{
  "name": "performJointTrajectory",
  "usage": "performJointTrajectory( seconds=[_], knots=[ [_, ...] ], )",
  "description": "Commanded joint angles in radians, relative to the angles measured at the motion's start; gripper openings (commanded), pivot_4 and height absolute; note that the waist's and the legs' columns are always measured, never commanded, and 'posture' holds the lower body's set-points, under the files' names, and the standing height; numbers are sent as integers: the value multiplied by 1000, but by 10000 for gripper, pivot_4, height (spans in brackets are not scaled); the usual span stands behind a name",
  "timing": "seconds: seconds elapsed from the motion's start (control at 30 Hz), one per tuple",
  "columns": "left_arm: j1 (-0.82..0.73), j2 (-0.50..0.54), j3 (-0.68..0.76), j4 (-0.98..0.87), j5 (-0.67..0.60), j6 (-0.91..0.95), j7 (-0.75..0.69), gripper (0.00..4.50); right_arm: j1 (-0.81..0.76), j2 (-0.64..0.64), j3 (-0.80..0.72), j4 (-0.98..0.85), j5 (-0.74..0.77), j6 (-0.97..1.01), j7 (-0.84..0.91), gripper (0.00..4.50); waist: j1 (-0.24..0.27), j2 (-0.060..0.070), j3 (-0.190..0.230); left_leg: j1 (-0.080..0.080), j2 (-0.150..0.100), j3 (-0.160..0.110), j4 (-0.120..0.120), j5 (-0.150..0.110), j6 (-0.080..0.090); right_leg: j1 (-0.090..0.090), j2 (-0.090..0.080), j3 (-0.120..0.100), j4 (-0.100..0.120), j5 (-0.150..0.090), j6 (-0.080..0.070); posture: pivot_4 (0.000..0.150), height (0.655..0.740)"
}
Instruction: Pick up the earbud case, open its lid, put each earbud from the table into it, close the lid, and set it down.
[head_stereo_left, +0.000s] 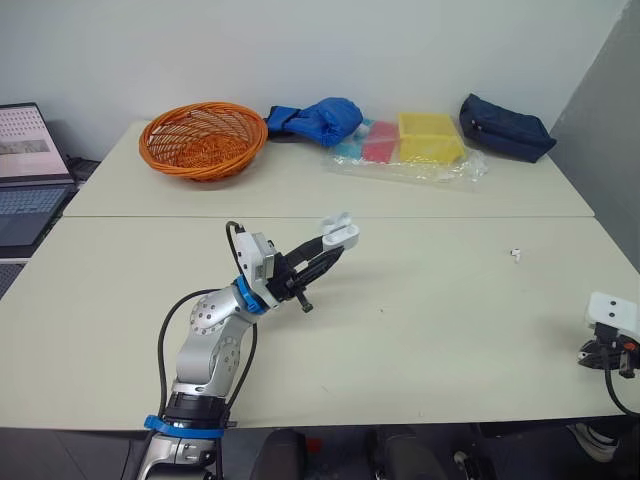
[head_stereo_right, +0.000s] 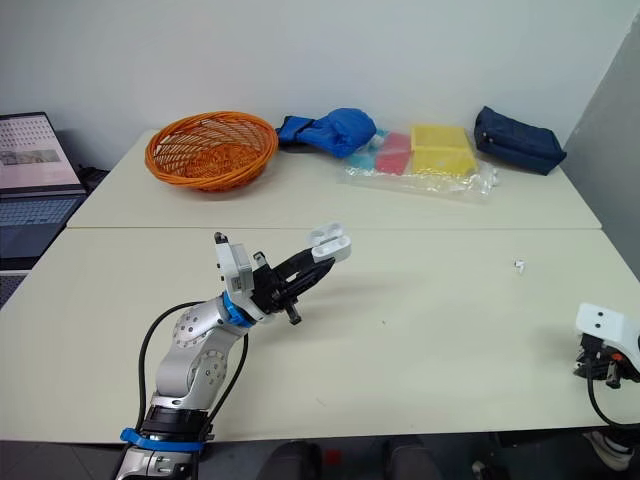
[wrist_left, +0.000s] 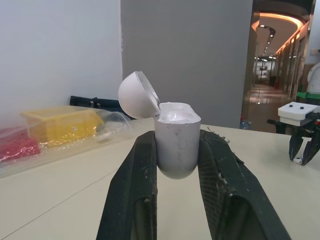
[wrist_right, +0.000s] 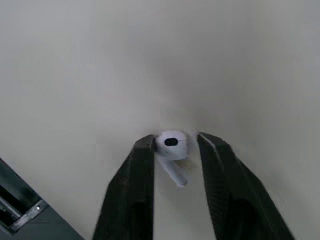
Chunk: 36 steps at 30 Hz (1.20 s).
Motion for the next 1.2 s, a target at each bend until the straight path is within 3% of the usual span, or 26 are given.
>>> performJointTrajectory(
  seconds=[0.03, 0.57, 0.67, 0.8, 1.03, 1.1, 1.2],
  knots=[
    [7, 1, -5, -53, -18, 1, 1, 7592, 16, -9, -1, 2, -5, -12, -2, 24961, 1, 0, 0, 0, 0, 0, 0, 0, 0, 0, 0, 0, 0, 0, 0, 1500, 7400],
    [26, -4, -7, -73, -19, 20, 14, 7592, 60, -14, 4, -37, -13, 63, -24, 24961, 5, 0, 0, -1, 2, -1, -1, 0, 0, 0, 1, -3, 0, -1, -2, 1500, 7400],
    [24, -4, -5, -74, -17, 20, 16, 7592, 66, -20, 7, -21, -25, 53, -32, 18741, 5, -1, -1, -1, 2, -1, -1, 0, 0, 0, 1, -3, 0, -1, -2, 1500, 7400],
    [24, -6, -6, -75, -14, 16, 19, 7592, 70, -21, 7, -38, -11, 55, -16, 4627, 5, -4, -2, -1, 3, -1, 0, 0, 0, 0, 0, -2, -1, -1, -2, 1500, 7400],
    [21, -5, -9, -71, -14, 14, 16, 7592, 63, -7, -9, -75, 32, 93, 4, 4055, 5, -4, -2, -1, 3, 0, 0, 0, 0, 1, 0, -2, -1, -1, -1, 1500, 7400],
    [16, -3, -6, -61, -17, 10, 7, 7592, 53, 6, -33, -191, 112, 158, 46, 4055, 5, -4, -2, -1, 3, 0, 0, 0, 0, 0, 0, -2, -1, -1, -1, 1500, 7400],
    [-1, -3, -3, -38, -16, 2, -6, 7592, -146, 146, -64, -474, 363, 376, 15, 4055, -15, -4, -1, 0, 3, -1, -1, 0, 0, -1, 3, 0, 0, 0, 1, 1500, 7400]
  ],
)
